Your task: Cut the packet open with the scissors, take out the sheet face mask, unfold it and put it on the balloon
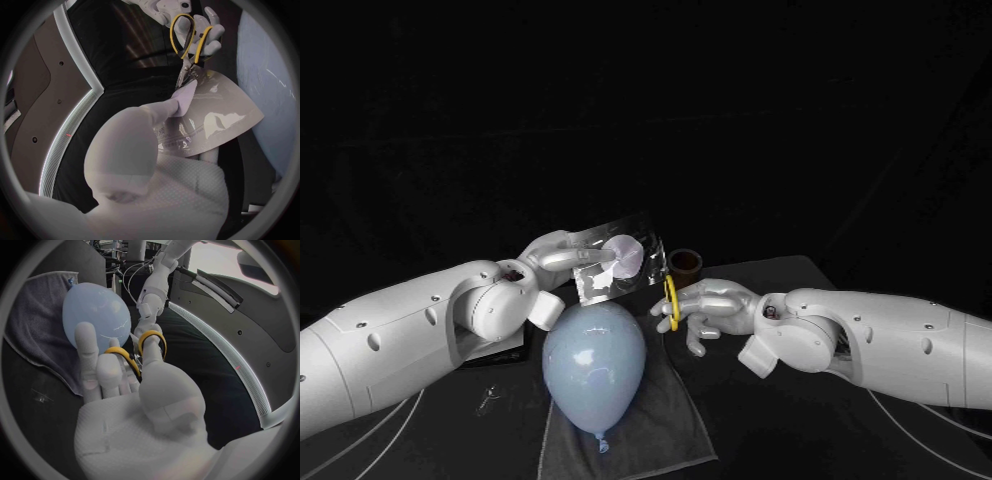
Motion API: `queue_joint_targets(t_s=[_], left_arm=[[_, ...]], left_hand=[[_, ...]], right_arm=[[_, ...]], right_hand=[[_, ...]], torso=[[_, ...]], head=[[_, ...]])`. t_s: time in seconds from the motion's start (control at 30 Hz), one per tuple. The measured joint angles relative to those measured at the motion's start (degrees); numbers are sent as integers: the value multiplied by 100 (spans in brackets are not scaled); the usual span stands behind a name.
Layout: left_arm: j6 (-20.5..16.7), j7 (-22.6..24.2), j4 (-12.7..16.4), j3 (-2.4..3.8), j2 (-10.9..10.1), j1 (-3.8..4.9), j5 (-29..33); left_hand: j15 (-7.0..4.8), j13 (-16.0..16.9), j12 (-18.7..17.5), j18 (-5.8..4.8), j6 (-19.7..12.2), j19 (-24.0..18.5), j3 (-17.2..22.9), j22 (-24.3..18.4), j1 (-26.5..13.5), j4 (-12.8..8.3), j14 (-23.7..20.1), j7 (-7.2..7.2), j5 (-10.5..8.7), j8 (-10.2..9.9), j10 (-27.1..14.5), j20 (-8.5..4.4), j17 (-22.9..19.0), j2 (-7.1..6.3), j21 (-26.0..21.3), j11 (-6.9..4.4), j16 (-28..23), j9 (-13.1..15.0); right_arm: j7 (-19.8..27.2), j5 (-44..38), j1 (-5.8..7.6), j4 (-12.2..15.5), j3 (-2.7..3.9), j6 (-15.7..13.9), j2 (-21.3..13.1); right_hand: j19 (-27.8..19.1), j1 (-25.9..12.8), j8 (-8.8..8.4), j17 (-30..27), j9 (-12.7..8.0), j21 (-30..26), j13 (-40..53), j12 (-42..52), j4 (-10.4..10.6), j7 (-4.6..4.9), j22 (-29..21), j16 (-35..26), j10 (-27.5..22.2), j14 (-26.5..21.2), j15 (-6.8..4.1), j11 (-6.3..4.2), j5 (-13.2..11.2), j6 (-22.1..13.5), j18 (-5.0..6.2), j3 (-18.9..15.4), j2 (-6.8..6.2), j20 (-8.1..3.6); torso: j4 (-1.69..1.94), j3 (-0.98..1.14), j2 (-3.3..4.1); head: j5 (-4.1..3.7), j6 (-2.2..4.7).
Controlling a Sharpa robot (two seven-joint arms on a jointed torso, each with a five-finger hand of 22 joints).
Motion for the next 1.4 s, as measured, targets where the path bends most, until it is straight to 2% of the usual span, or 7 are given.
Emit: queue_joint_targets(t_s=[0.1,0.37,0.47,0.87,1.13,1.3,1.4], left_arm=[[0,0,0,0,-4,0,-1],[1,2,-2,0,-60,0,-2],[1,4,-3,0,-101,0,-2],[10,13,19,0,-186,-2,-3],[23,19,42,0,-270,-3,-3],[35,38,99,0,-389,-3,-1],[39,52,132,7,-452,-3,1]], left_hand=[[0,0,0,-2,0,0,0,0,-1,0,0,0,0,15,0,0,4,1,0,0,0,0],[0,0,0,-6,-2,0,0,0,-29,0,0,-2,-1,22,0,0,5,32,0,0,0,0],[0,0,0,-7,-2,0,0,0,-25,0,0,-2,-1,22,0,0,5,35,0,0,0,0],[0,0,0,-14,-4,0,0,0,-11,0,0,-4,-19,21,-1,0,4,49,0,1,0,0],[0,0,0,-18,-5,0,0,0,-11,-1,0,-4,-21,10,-1,0,10,49,0,1,0,0],[0,0,0,-44,-14,0,1,0,-11,-2,0,-13,-21,10,-2,0,11,49,0,2,0,0],[0,0,0,-14,-14,0,16,0,-11,-17,0,-13,-22,9,4,0,11,48,0,-4,0,0]], right_arm=[[23,71,0,9,0,-1,-4],[135,360,0,-2,0,-101,-73],[180,482,0,-5,0,-150,-103],[240,687,-4,-27,-5,-234,-141],[261,734,-5,-32,-6,-234,-200],[286,805,-5,-24,-9,-177,-264],[296,851,-6,-8,-14,-119,-290]], right_hand=[[182,505,256,153,43,312,54,166,-67,-131,246,86,439,127,-123,-143,0,486,-2,192,147,-121],[499,904,550,406,66,766,272,419,-74,-451,619,194,601,408,-370,-29,34,1188,-47,576,33,-359],[501,921,659,375,155,766,458,497,-72,-456,617,150,601,414,-438,-29,55,1221,-51,578,15,-410],[502,865,787,333,349,725,866,604,-66,-490,546,91,615,415,-443,-43,55,1211,-56,240,132,-411],[614,843,924,522,523,922,1208,607,-68,-500,744,128,623,479,-506,-51,55,1201,-107,228,154,-521],[635,844,914,543,541,948,1310,607,-58,-501,780,128,633,490,-515,-61,55,1200,-139,470,153,-542],[658,845,718,521,533,948,1354,607,-55,-519,774,102,633,512,-496,-61,54,1182,-141,597,152,-519]], torso=[[-1,0,0],[-5,-2,-3],[-5,-2,-3],[1,-2,-3],[0,-3,-3],[-2,-3,-3],[0,-3,-6]], head=[[-5,-1],[-34,-7],[-48,-7],[-60,-16],[-68,-10],[-85,-7],[-97,-6]])
